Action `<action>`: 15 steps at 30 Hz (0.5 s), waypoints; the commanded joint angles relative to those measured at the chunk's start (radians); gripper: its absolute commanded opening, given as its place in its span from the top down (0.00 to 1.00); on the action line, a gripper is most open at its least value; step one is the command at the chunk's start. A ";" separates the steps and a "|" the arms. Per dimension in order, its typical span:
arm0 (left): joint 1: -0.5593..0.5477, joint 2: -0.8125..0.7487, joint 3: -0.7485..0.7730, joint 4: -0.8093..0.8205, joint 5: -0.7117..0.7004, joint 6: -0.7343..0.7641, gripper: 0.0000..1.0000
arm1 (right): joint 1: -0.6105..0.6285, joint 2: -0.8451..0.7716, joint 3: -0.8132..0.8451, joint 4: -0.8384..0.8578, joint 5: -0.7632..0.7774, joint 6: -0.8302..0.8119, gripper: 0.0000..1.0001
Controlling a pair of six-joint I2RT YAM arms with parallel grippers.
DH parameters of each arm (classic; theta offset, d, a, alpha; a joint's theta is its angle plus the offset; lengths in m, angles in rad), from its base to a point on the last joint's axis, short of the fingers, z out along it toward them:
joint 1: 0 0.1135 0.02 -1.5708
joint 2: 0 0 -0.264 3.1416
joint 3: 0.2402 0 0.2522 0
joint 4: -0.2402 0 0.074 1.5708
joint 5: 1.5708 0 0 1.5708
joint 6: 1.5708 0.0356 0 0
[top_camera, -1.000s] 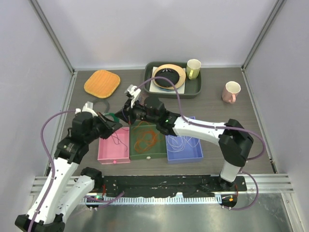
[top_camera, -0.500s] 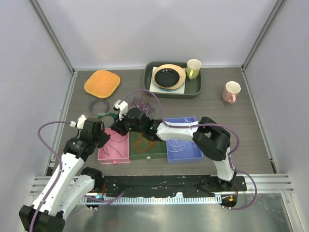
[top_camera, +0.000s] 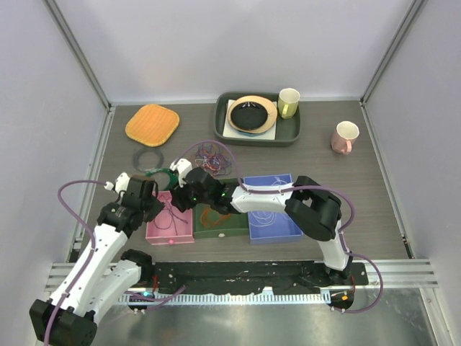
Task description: Untangle the cables
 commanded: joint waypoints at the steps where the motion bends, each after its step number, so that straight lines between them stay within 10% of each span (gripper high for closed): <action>1: -0.001 0.007 0.023 -0.014 -0.021 0.006 0.69 | 0.011 -0.064 0.043 -0.055 0.055 -0.027 0.46; 10: 0.001 -0.012 0.162 0.003 0.011 0.123 0.04 | 0.013 -0.197 0.046 -0.106 0.140 -0.090 0.21; 15: 0.001 0.050 0.297 0.107 0.035 0.190 0.00 | -0.013 -0.309 0.036 -0.120 0.290 -0.144 0.09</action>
